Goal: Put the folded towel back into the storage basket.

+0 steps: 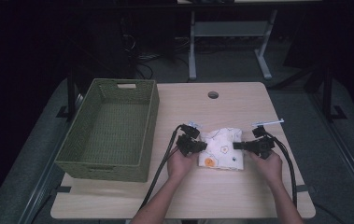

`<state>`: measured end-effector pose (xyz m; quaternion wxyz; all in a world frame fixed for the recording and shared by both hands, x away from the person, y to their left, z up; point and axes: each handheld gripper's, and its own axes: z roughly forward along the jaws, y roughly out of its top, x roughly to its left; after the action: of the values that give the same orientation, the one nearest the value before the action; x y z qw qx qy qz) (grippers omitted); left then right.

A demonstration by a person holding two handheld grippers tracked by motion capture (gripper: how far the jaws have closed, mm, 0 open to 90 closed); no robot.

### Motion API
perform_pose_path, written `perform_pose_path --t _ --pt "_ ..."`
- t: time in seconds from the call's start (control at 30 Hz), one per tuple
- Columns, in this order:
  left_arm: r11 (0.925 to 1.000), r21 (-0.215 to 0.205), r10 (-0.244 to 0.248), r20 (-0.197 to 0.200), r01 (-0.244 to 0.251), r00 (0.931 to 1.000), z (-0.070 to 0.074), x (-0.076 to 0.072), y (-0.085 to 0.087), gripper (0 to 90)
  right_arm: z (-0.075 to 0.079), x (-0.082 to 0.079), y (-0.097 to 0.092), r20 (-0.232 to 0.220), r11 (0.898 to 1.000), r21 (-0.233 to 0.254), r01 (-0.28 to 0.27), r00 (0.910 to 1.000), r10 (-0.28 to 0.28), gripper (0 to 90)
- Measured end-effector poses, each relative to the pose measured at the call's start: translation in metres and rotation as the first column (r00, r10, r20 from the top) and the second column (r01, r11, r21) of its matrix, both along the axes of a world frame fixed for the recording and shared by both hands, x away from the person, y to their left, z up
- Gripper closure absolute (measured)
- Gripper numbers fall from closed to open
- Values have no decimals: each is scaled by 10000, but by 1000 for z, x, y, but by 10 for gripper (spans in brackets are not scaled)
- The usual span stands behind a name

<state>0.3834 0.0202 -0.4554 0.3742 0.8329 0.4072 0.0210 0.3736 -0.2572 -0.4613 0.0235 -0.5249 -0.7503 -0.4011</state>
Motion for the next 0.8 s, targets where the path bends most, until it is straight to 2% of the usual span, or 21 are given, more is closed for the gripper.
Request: perform_pose_path --t 0.27,0.63,0.8 --pt "10000 -38 -34 185 35 9998 13 0 4 848 8 -1 -3 53 9978 660 23 10000 -27 842" --pt "9999 -72 -122 332 124 9994 27 -1 7 848 16 -3 -4 4 9946 1039 27 10000 -27 842" --pt "9999 -95 -43 390 47 9992 36 -1 13 849 29 -2 0 134 9932 1163 -96 9999 81 842"
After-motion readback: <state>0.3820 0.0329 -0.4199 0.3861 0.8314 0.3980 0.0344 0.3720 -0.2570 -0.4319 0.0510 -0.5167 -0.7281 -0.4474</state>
